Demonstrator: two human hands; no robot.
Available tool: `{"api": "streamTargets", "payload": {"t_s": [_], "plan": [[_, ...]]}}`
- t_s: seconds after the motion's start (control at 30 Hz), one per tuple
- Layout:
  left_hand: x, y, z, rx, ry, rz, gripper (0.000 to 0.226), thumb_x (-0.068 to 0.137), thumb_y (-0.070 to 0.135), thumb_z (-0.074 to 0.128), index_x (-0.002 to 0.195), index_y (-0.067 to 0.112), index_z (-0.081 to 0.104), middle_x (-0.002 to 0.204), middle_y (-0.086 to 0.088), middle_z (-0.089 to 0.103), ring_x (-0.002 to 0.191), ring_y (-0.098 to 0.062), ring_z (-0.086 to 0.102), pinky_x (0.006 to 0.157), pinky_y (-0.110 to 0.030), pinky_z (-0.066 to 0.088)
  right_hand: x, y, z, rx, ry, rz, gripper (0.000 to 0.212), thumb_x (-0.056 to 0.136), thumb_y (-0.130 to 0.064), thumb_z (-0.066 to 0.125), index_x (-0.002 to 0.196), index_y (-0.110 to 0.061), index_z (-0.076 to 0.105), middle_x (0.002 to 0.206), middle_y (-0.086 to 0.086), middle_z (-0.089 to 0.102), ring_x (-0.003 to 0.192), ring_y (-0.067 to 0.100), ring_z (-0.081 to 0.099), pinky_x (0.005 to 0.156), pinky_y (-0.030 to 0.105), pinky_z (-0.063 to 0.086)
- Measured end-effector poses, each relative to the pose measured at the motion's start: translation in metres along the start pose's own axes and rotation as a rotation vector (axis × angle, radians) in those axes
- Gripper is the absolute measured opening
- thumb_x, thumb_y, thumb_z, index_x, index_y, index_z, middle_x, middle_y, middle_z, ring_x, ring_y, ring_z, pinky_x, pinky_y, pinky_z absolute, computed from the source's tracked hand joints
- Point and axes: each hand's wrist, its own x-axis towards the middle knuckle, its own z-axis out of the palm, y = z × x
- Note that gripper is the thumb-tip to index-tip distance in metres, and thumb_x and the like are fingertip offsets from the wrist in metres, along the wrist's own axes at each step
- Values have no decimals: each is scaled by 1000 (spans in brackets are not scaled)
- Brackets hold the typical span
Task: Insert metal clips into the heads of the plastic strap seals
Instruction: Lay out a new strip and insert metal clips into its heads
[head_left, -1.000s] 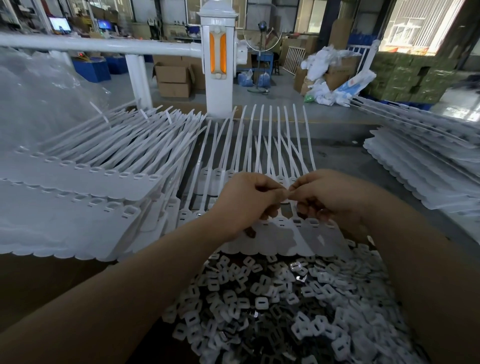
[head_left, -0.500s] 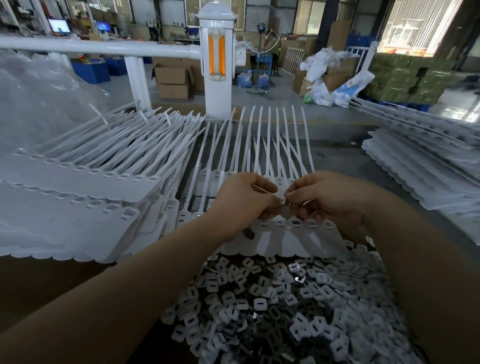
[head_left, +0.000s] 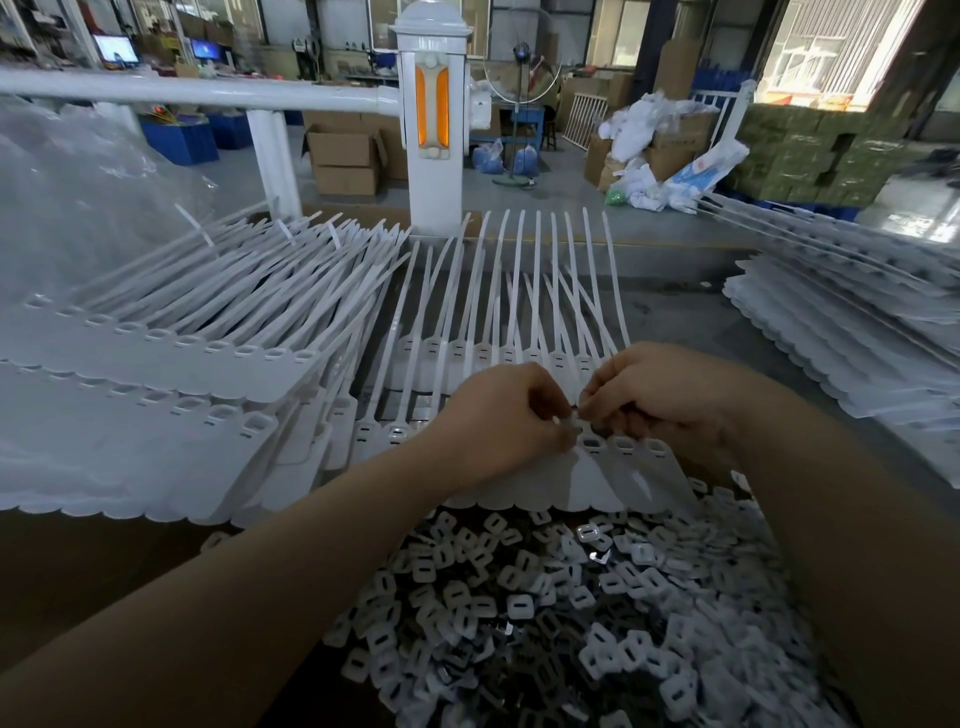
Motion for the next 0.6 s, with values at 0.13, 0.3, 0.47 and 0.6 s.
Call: {"api": "streamTargets", "payload": {"t_s": [0.13, 0.3, 0.47, 0.6], "plan": [[3, -2, 0, 160, -65, 57, 15, 82, 48, 69, 88, 41, 59, 95, 13, 55, 95, -12, 52, 87, -37, 50, -1, 0, -3, -172, 10, 72, 10, 80, -4, 69, 83, 6, 68, 55, 9, 56, 45, 15, 39, 43, 24, 24], [4, -2, -2, 193, -85, 58, 16, 82, 49, 69, 92, 42, 58, 100, 10, 54, 102, -16, 48, 93, -42, 47, -2, -2, -3, -238, -14, 74, 12, 81, -5, 70, 72, 0, 65, 52, 7, 56, 43, 14, 40, 42, 23, 26], [3, -2, -2, 223, -65, 84, 17, 84, 49, 66, 97, 39, 60, 101, 9, 54, 105, -16, 44, 96, -41, 42, -3, -1, -5, -275, -47, 51, 12, 82, -9, 72, 77, 0, 67, 53, 4, 57, 42, 12, 44, 39, 18, 32], [2, -3, -3, 241, -52, 132, 16, 85, 49, 65, 96, 40, 57, 98, 12, 51, 104, -15, 42, 95, -38, 41, 0, 0, -5, -297, -94, 33, 15, 81, -13, 74, 81, 0, 67, 62, 7, 60, 50, 14, 47, 48, 25, 37]]}}
